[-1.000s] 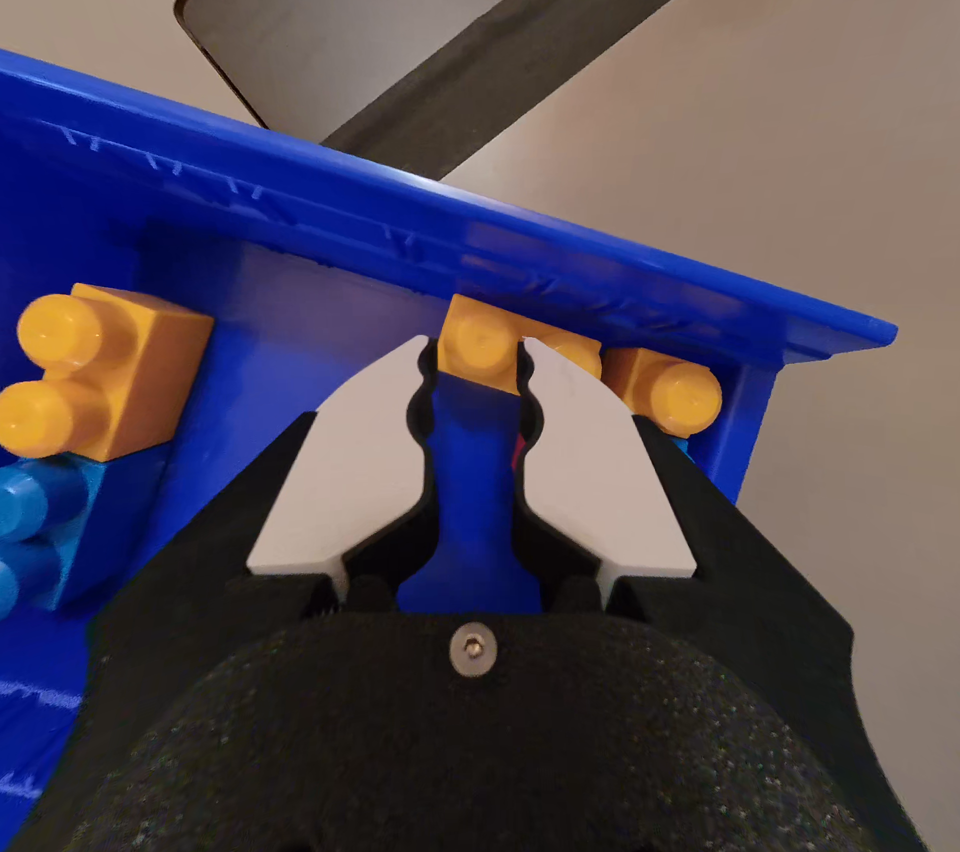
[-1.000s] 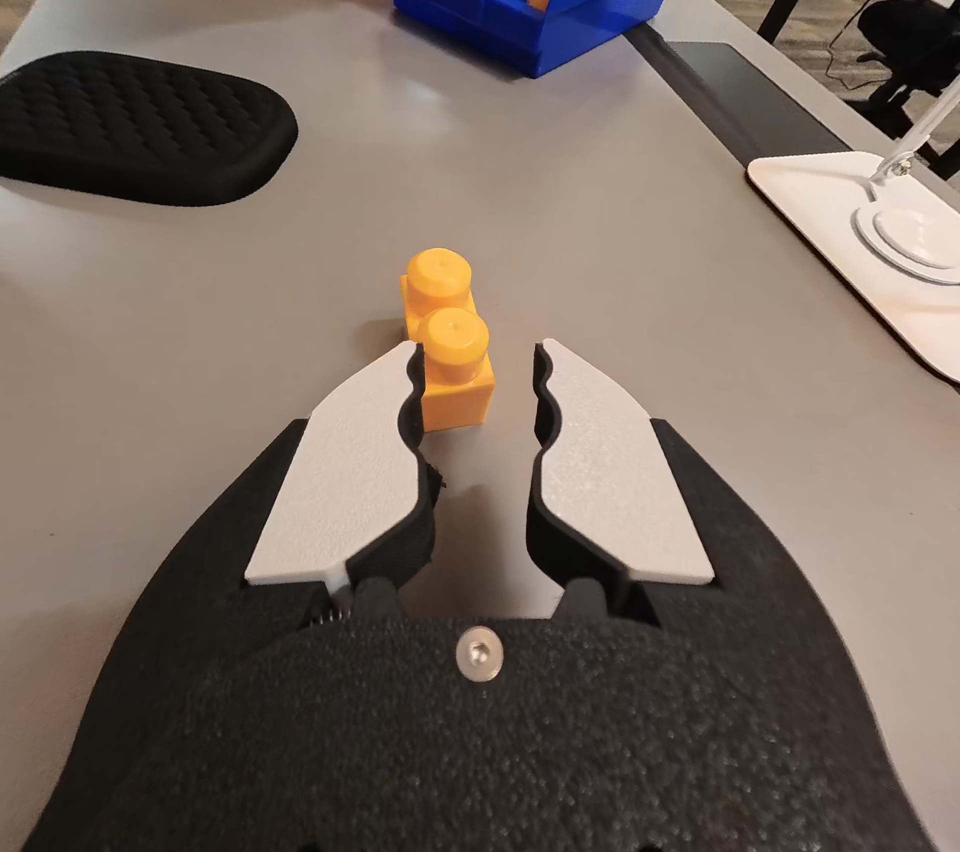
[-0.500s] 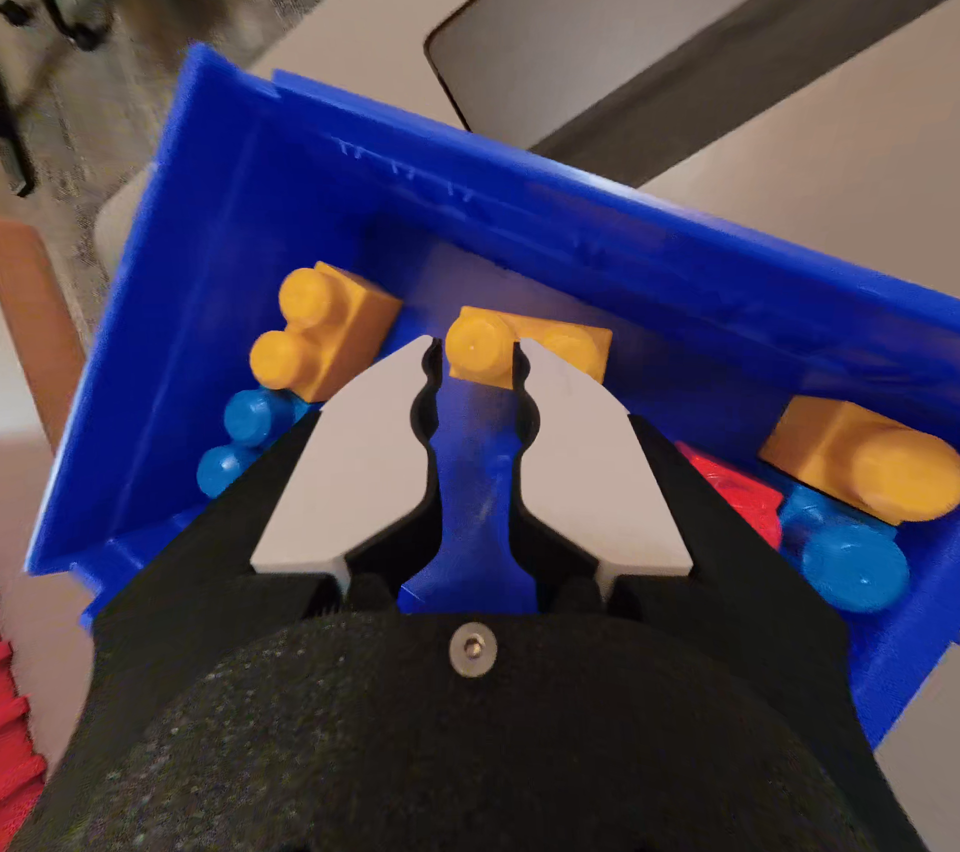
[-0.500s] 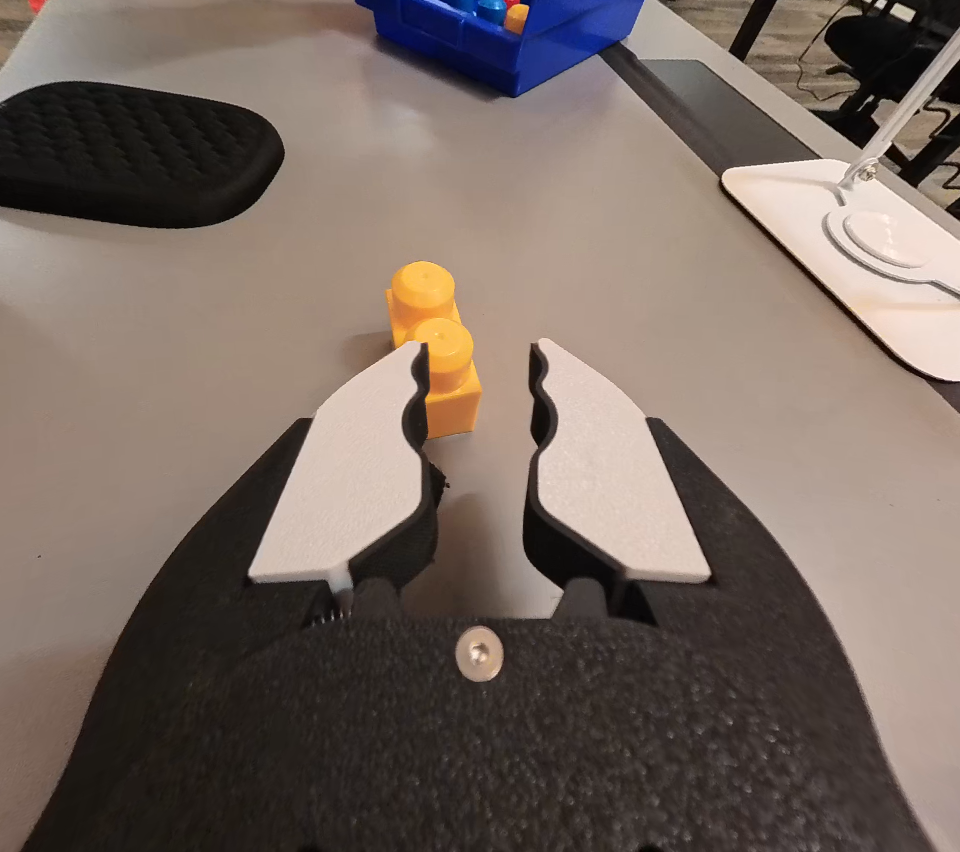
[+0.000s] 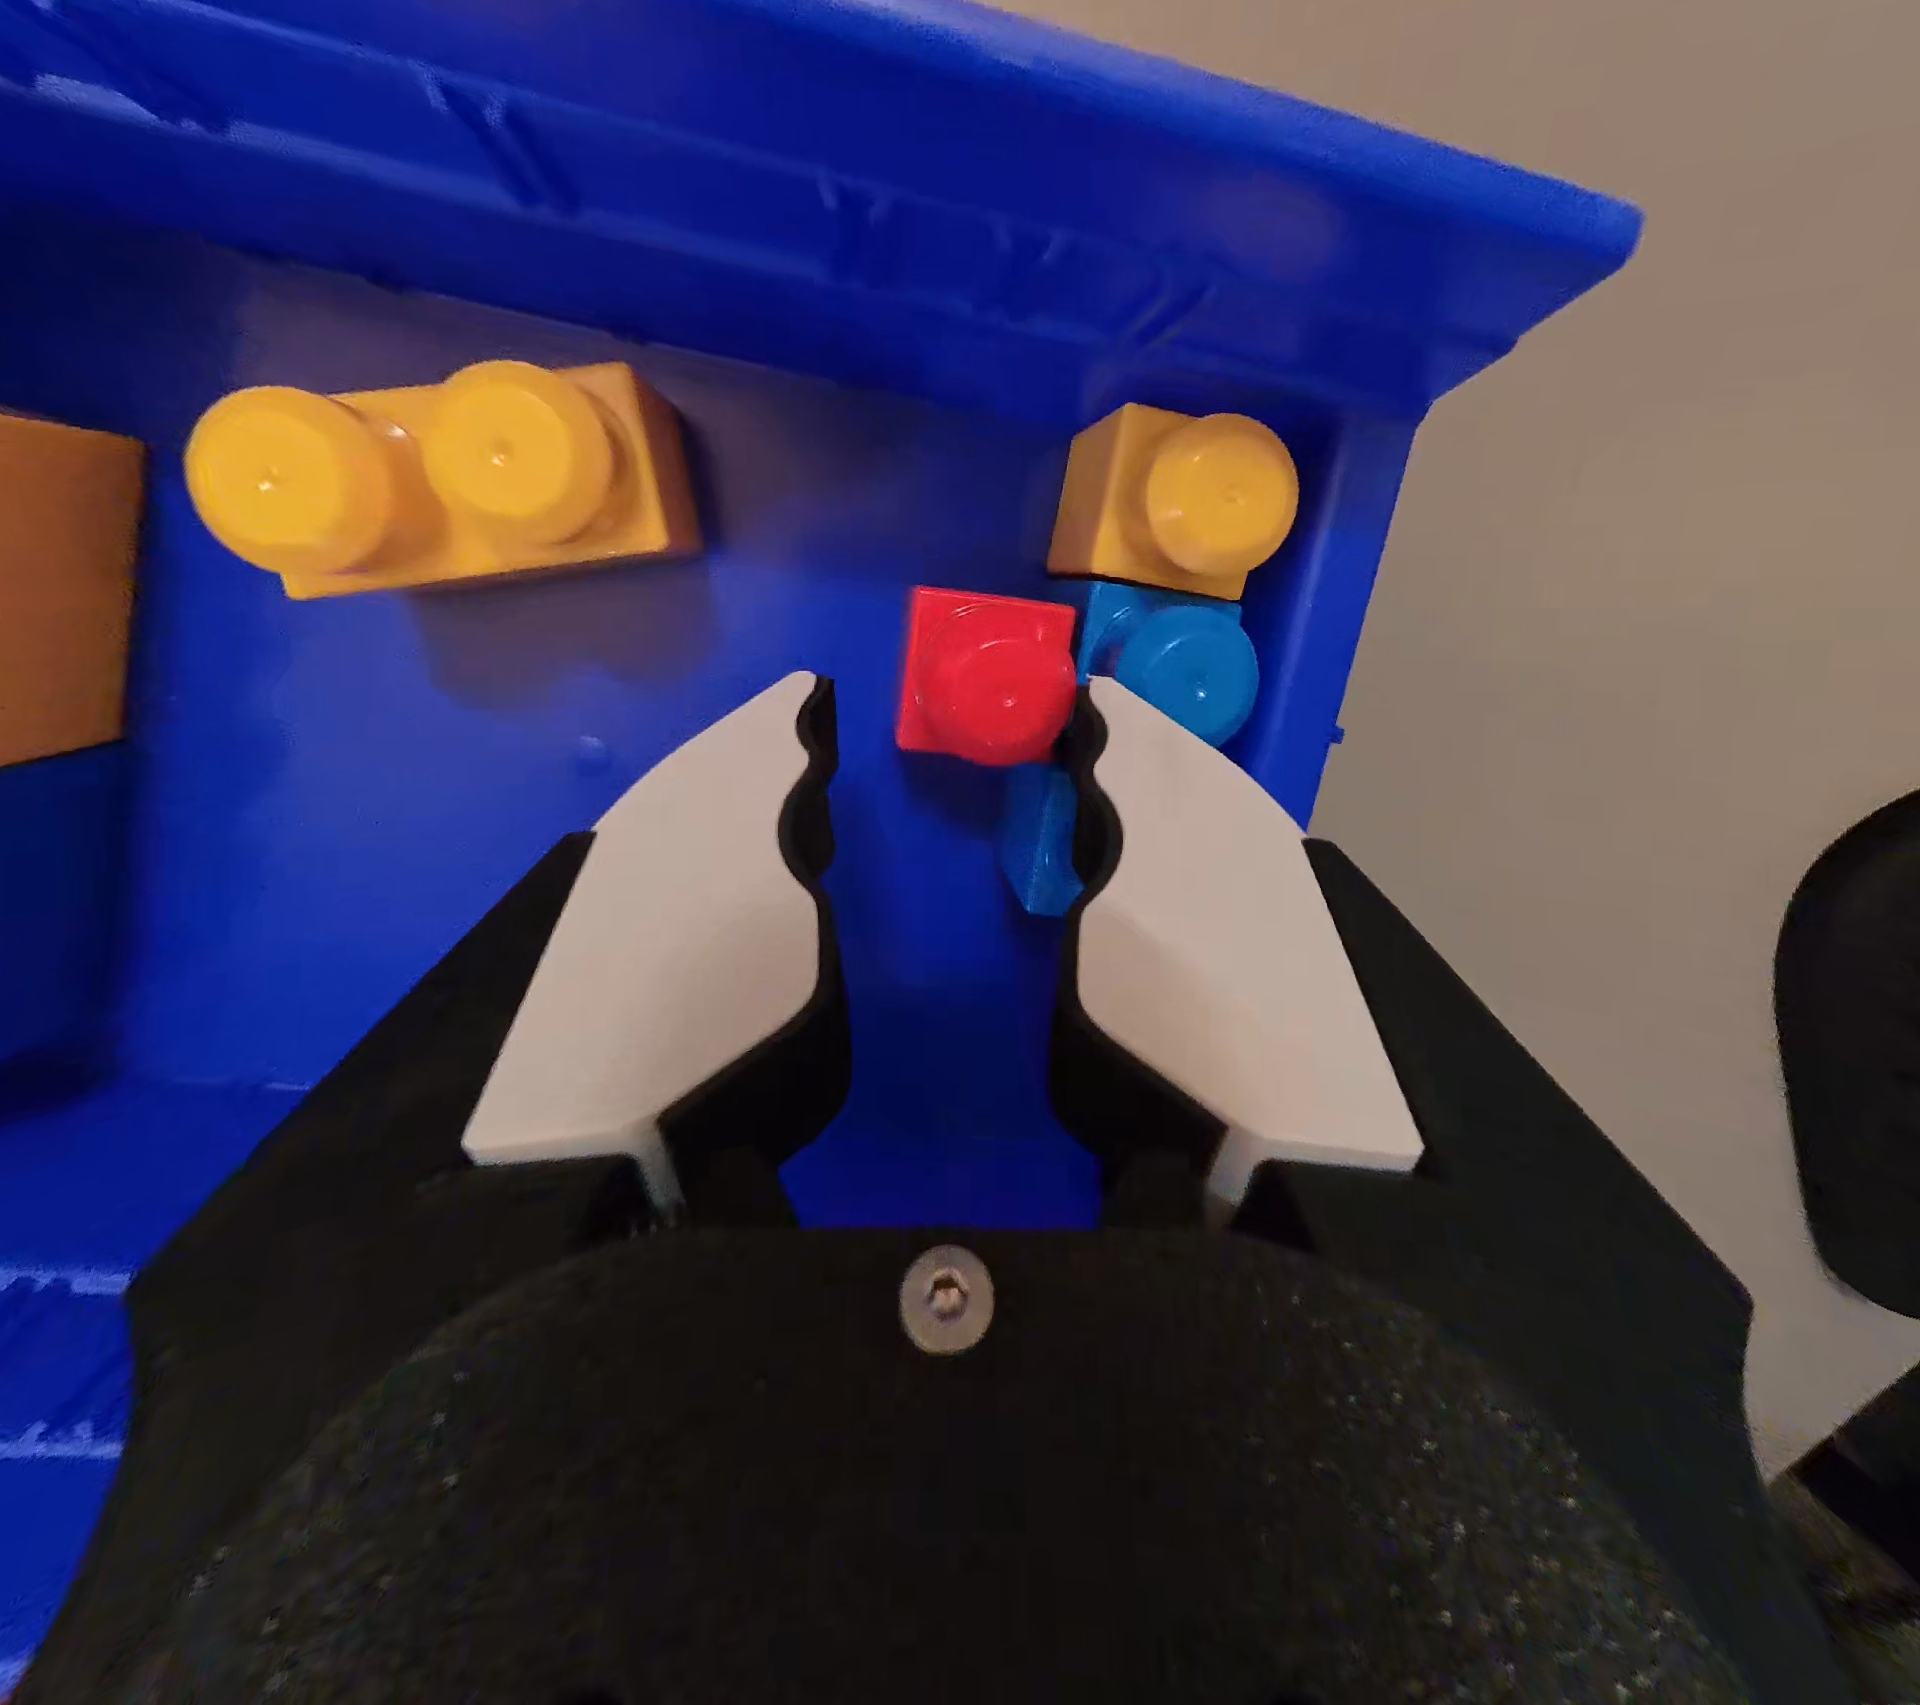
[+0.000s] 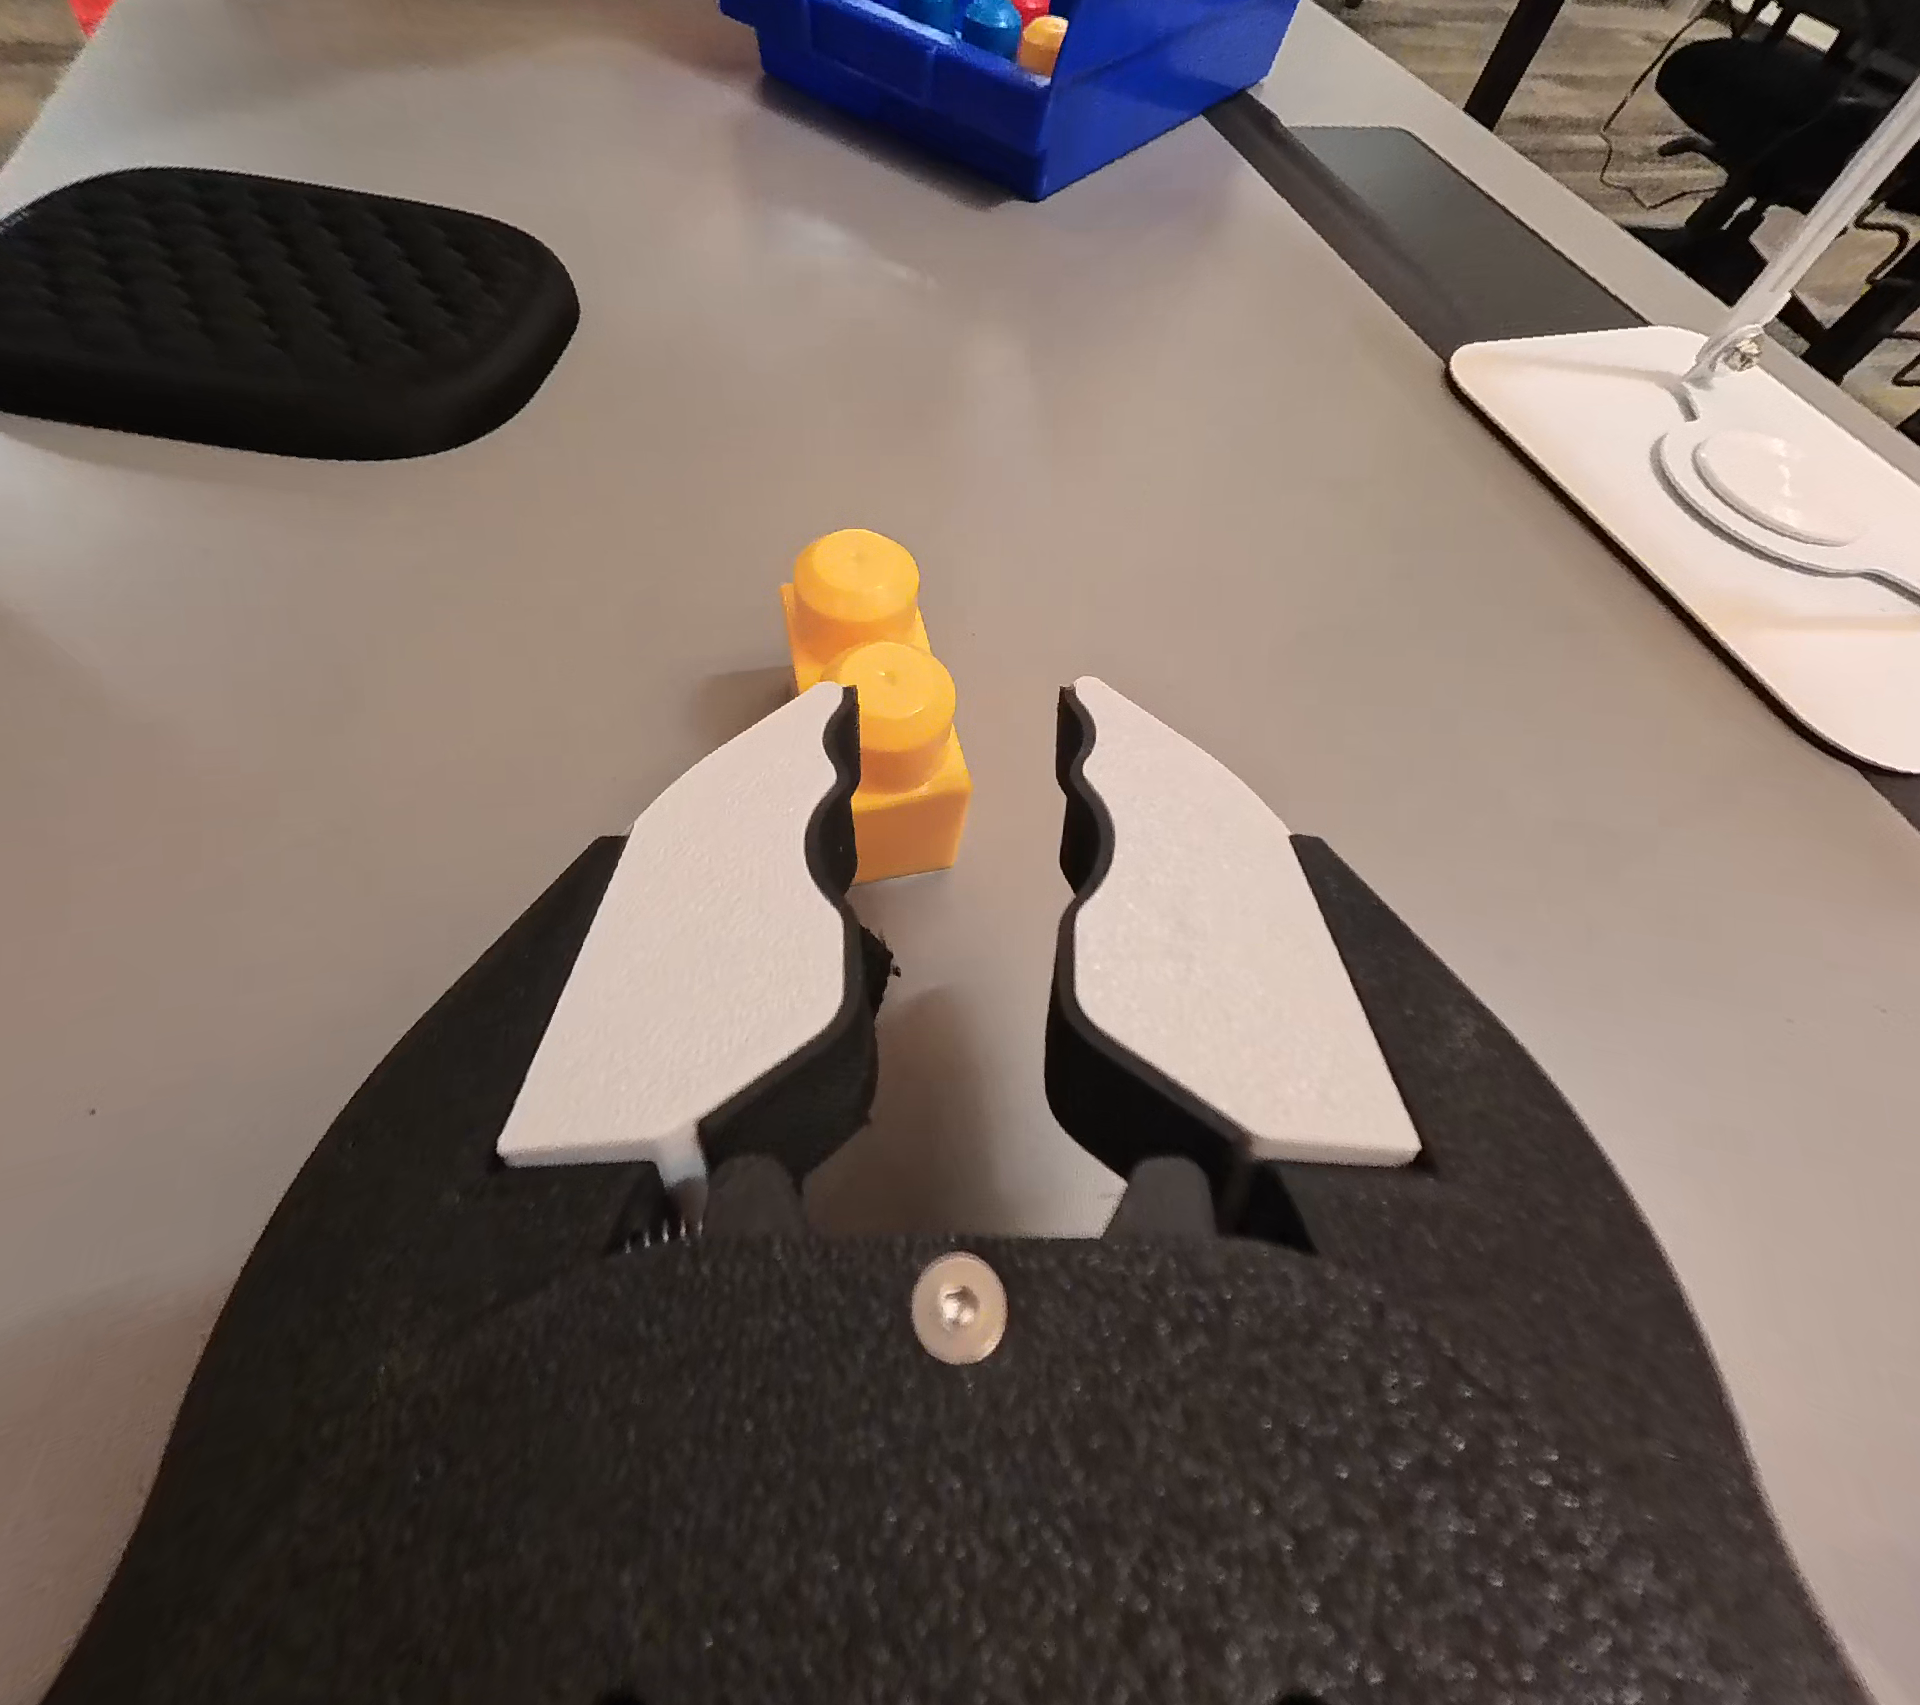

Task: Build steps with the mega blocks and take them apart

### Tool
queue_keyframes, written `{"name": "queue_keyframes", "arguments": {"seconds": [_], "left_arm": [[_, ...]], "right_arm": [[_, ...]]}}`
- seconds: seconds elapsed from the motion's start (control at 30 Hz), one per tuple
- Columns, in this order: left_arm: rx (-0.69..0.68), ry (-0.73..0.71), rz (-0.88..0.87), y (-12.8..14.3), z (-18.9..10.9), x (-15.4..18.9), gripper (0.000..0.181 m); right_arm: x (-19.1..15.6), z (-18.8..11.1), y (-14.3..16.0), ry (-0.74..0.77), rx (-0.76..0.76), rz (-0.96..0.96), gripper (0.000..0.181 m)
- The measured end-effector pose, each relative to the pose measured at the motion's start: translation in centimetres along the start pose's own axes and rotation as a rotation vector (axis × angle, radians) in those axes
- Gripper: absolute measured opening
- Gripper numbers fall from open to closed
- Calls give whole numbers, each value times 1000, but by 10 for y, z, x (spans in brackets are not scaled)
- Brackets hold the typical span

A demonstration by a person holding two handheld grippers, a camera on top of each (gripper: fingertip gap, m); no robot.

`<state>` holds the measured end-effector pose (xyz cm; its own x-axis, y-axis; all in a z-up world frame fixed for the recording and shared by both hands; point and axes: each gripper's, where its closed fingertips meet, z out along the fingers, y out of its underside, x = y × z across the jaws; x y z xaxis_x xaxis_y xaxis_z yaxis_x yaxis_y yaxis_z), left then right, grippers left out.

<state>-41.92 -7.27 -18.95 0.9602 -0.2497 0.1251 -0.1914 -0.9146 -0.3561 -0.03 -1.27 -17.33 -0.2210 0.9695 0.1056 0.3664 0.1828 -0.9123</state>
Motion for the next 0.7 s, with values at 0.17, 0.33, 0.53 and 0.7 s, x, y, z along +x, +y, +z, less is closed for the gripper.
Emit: {"name": "queue_keyframes", "arguments": {"seconds": [0.17, 0.33, 0.53, 0.7], "left_arm": [[-44, -68, 60, 1, 14, -7, 33], [17, -174, 93, -13, -2, -18, 32], [158, -273, 144, -38, -55, -9, 32], [258, -246, 275, -69, -84, 50, 32]], "right_arm": [[1, 0, 0, 6, 1, 2, 36], [3, -2, -2, 15, 8, 1, 35], [4, -5, -6, 18, 23, 6, 35], [1, -3, -6, 10, 19, 4, 35]]}}
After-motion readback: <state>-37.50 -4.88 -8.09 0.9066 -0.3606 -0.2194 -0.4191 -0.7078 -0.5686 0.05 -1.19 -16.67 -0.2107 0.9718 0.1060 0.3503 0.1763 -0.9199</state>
